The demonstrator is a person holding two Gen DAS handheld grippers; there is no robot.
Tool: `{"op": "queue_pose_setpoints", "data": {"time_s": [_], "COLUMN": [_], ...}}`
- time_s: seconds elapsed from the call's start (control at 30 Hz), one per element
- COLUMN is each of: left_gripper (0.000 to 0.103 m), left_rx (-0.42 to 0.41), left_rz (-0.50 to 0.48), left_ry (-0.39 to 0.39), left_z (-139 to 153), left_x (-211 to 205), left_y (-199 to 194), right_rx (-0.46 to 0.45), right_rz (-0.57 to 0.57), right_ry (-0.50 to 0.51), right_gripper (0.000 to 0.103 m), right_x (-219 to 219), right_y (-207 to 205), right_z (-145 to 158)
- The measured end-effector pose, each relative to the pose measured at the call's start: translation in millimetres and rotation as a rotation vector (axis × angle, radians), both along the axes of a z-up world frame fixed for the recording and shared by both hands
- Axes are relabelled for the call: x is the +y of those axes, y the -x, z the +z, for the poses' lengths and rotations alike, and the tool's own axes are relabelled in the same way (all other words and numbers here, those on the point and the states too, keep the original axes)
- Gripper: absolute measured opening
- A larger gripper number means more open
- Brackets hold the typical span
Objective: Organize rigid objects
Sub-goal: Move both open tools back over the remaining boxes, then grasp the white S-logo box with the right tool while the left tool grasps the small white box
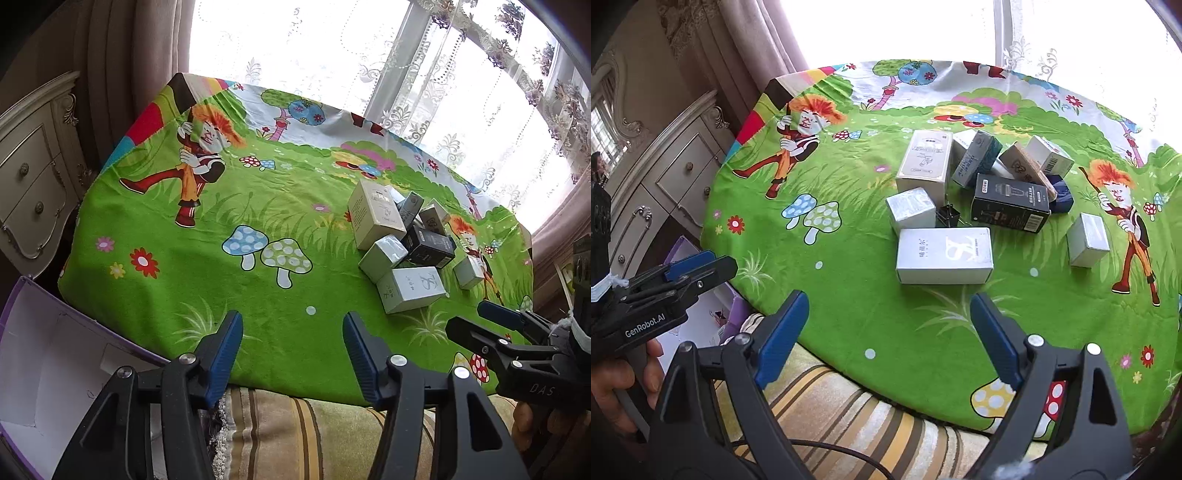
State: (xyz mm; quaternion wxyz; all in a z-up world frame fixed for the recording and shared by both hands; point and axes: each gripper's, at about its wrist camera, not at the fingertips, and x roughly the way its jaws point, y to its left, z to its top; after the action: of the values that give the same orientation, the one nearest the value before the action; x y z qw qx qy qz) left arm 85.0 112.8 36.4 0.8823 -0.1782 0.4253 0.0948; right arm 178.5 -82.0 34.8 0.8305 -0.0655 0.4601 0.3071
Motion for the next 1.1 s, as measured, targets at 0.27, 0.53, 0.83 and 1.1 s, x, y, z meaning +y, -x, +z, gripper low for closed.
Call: {"op": "queue_pose_setpoints", "data": {"time_s": [0.27,0.53,0.83,1.1], "left_gripper": [0.064,0.067,0.068,0.070], "left_rx": [-0.001,0.004,0.027,0.043], "left_rz": [-0.052,-0.046,-0.048,-0.057], "left_ry": [0.015,0.111,0.184,0.185], "left_z": [1.4,-3.5,-15.3,-21.6], "left_x": [-21.1,-22.6,-24.3,-26.9], "left_y": [-36.7,-69.5,-100.1,-117.4], "right_rx": [0.007,-0.019,-0.017,-0.002], "right_rz": [-0.057,-0.033,-0.042,-0.052], "right_ry": [0.044,0.089,0.130,0.138], "right_gripper": [0.097,0.100,0.100,0.100], "right_x": [-11.3,4.8,17.1,22.7], "right_y": [-28.7,-38.3,-54.5,-69.4], "right_z": [-16.9,-30.1,-44.1,-56.2]}}
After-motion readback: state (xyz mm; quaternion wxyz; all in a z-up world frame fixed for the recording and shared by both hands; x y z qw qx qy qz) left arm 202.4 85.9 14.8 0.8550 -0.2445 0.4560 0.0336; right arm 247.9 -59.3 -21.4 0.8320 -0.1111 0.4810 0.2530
